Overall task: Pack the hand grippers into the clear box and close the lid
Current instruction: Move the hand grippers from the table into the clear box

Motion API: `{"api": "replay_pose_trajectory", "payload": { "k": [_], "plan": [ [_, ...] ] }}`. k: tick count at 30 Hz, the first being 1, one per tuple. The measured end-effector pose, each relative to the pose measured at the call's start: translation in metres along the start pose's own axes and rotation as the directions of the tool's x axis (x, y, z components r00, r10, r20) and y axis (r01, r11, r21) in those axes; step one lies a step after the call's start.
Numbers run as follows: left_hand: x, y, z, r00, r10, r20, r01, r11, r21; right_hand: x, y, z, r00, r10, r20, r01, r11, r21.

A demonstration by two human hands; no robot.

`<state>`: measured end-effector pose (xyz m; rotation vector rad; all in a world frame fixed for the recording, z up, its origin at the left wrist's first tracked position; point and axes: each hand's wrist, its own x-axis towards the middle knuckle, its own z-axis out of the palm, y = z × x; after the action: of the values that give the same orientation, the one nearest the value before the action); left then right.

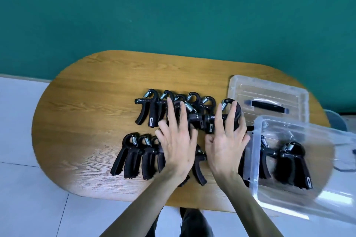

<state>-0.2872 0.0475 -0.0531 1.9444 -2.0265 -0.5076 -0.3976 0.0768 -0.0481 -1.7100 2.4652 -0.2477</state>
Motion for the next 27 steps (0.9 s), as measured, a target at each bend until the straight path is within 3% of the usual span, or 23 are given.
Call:
{"api": "replay_pose_trajectory", "payload": {
  "k": [15, 27],
  "plan": [
    [-0.074, 0.180, 0.036, 0.970, 0.192, 0.152, -0.185, 0.981, -0.057, -0.043, 0.170, -0.083, 0.954, 0.295, -0.054, -0.293, 0.955, 0.037],
    [-0.107, 0.233, 0.095, 0.945, 0.199, 0.259, -0.202, 0.979, -0.014, -0.055, 0.256, -0.063, 0.925, 0.380, 0.013, -0.380, 0.921, 0.089]
  ]
}}
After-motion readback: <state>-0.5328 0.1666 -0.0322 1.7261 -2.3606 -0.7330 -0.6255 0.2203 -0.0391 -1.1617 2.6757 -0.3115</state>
